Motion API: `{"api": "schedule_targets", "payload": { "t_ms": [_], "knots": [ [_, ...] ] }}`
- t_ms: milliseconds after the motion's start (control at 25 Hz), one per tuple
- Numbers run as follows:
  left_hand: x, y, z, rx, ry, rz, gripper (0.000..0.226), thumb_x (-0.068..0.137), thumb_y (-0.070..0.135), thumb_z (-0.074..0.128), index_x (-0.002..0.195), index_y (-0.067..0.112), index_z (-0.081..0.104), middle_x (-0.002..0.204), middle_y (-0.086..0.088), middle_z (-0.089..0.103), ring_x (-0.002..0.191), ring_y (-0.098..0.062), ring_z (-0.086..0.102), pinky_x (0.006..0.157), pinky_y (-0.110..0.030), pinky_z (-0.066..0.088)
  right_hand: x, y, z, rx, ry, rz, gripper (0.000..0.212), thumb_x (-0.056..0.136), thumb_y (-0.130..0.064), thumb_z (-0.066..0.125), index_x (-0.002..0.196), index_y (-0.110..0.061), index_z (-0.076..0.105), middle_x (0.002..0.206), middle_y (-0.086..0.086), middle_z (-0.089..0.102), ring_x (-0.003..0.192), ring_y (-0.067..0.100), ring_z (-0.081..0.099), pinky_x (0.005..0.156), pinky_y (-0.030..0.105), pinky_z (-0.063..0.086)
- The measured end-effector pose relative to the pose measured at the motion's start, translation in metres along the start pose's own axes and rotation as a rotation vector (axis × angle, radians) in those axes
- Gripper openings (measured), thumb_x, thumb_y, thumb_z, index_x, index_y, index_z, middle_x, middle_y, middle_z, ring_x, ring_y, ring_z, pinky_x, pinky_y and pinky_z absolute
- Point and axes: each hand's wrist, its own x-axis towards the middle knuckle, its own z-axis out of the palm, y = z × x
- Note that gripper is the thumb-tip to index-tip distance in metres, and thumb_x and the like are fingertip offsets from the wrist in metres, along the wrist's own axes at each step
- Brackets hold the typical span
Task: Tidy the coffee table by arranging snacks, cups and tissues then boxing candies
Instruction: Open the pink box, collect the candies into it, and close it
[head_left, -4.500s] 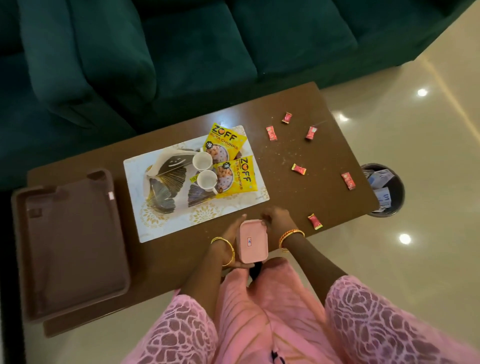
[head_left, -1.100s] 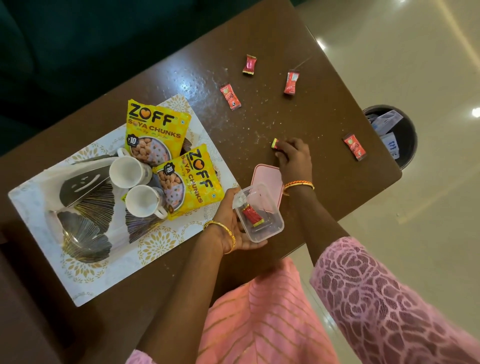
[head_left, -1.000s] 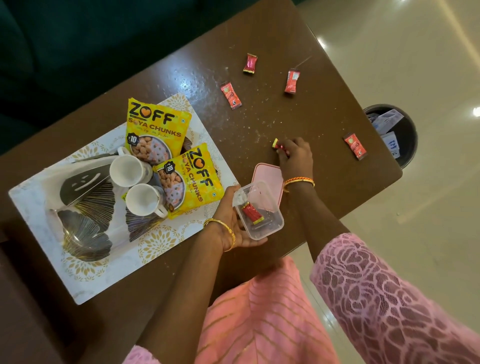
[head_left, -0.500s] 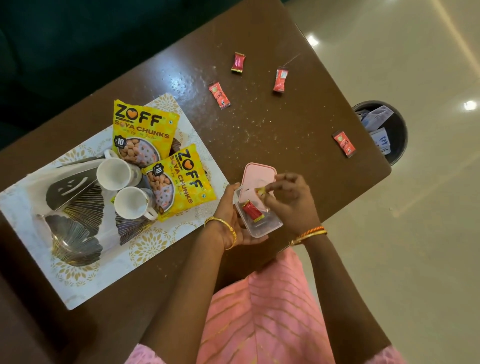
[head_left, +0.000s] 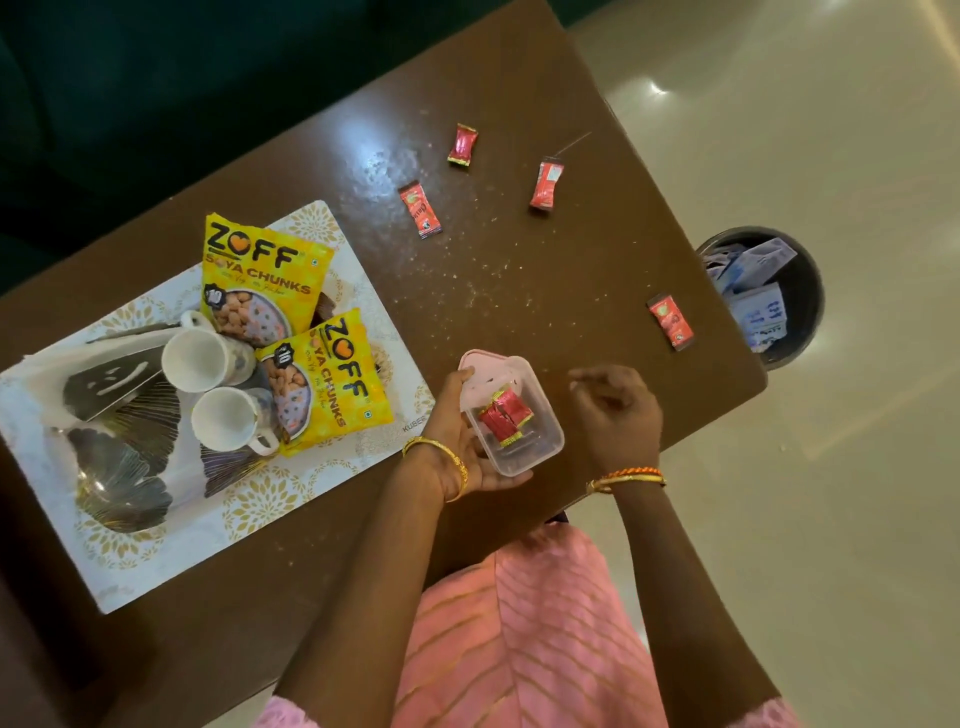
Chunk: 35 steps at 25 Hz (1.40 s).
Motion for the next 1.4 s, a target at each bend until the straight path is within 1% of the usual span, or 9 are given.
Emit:
{"api": "schedule_targets", "payload": {
  "t_ms": [120, 280, 560, 680, 800, 880, 1000, 1200, 1400],
  "knots": [
    [0.007, 0.002, 0.022, 0.004, -0.02, 0.017, 0.066, 0.073, 0.069, 0.049, 0.114, 0.017, 0.06, 0.118, -0.017, 0.063, 0.102, -0.038, 0.062, 0.07, -0.05, 0.057, 0.045, 0.014, -0.029, -0.073, 0.176, 0.025, 0.012, 0.08, -0.003, 0.062, 0.089, -0.006, 0.07, 0.097, 0.017, 0.067, 0.085, 0.03, 0.065, 0.077, 0.031, 0.052],
    [0.017, 0.004, 0.051, -0.016, -0.017, 0.009, 0.065, 0.073, 0.066, 0.054, 0.113, 0.016, 0.06, 0.118, -0.018, 0.062, 0.103, -0.039, 0.062, 0.071, -0.052, 0.056, 0.091, 0.039, -0.05, -0.394, 0.184, 0.034, 0.028, 0.083, -0.015, 0.065, 0.108, -0.002, 0.064, 0.111, 0.02, 0.058, 0.105, 0.034, 0.052, 0.089, 0.036, 0.043],
    [0.036, 0.004, 0.072, -0.034, -0.033, 0.002, 0.072, 0.074, 0.068, 0.05, 0.125, 0.018, 0.055, 0.127, -0.018, 0.059, 0.11, -0.039, 0.06, 0.075, -0.052, 0.056, 0.111, 0.053, -0.053, -0.577, 0.156, -0.09, 0.026, 0.088, -0.021, 0.057, 0.098, -0.001, 0.069, 0.088, 0.02, 0.058, 0.084, 0.034, 0.053, 0.067, 0.031, 0.037],
    [0.037, 0.004, 0.078, -0.038, -0.03, 0.013, 0.072, 0.076, 0.069, 0.048, 0.127, 0.018, 0.054, 0.129, -0.017, 0.057, 0.111, -0.039, 0.059, 0.077, -0.052, 0.055, 0.112, 0.043, -0.062, -0.454, 0.109, -0.036, 0.023, 0.086, -0.024, 0.058, 0.089, -0.005, 0.071, 0.084, 0.015, 0.064, 0.077, 0.026, 0.056, 0.064, 0.028, 0.041],
    [0.034, 0.005, 0.085, -0.063, -0.009, 0.024, 0.071, 0.076, 0.069, 0.047, 0.123, 0.017, 0.057, 0.124, -0.018, 0.06, 0.108, -0.038, 0.06, 0.075, -0.05, 0.056, 0.098, 0.02, -0.068, 0.066, -0.094, 0.164, 0.008, 0.082, -0.017, 0.066, 0.08, -0.016, 0.073, 0.071, -0.004, 0.07, 0.066, 0.008, 0.06, 0.062, 0.023, 0.048],
    [0.026, 0.004, 0.09, -0.062, -0.01, 0.033, 0.069, 0.077, 0.069, 0.044, 0.117, 0.015, 0.061, 0.114, -0.018, 0.065, 0.101, -0.035, 0.063, 0.07, -0.047, 0.057, 0.077, 0.003, -0.068, 0.25, -0.221, 0.197, 0.014, 0.078, -0.007, 0.066, 0.07, -0.017, 0.073, 0.061, -0.01, 0.07, 0.06, 0.002, 0.06, 0.058, 0.018, 0.051],
    [0.015, 0.005, 0.097, -0.08, -0.005, 0.045, 0.07, 0.077, 0.07, 0.042, 0.116, 0.015, 0.062, 0.11, -0.017, 0.066, 0.097, -0.033, 0.063, 0.072, -0.044, 0.056, 0.052, -0.011, -0.055, 0.069, -0.247, 0.126, 0.007, 0.077, -0.01, 0.069, 0.078, -0.012, 0.076, 0.077, 0.008, 0.069, 0.069, 0.014, 0.06, 0.063, 0.029, 0.051],
    [0.013, 0.004, 0.09, -0.145, 0.029, 0.046, 0.075, 0.073, 0.07, 0.048, 0.122, 0.014, 0.058, 0.121, -0.017, 0.063, 0.103, -0.033, 0.061, 0.076, -0.046, 0.055, 0.046, -0.021, -0.031, -0.179, -0.203, -0.071, 0.017, 0.082, -0.016, 0.063, 0.09, -0.006, 0.074, 0.078, 0.006, 0.056, 0.068, 0.011, 0.049, 0.06, 0.022, 0.036],
    [0.02, 0.011, 0.071, -0.174, 0.07, 0.118, 0.064, 0.073, 0.067, 0.052, 0.11, 0.016, 0.062, 0.109, -0.018, 0.067, 0.099, -0.038, 0.065, 0.074, -0.052, 0.057, 0.094, -0.042, -0.018, -0.073, -0.084, -0.023, 0.015, 0.082, -0.019, 0.067, 0.085, -0.005, 0.072, 0.077, 0.006, 0.064, 0.064, 0.01, 0.056, 0.057, 0.01, 0.04]
  ]
}}
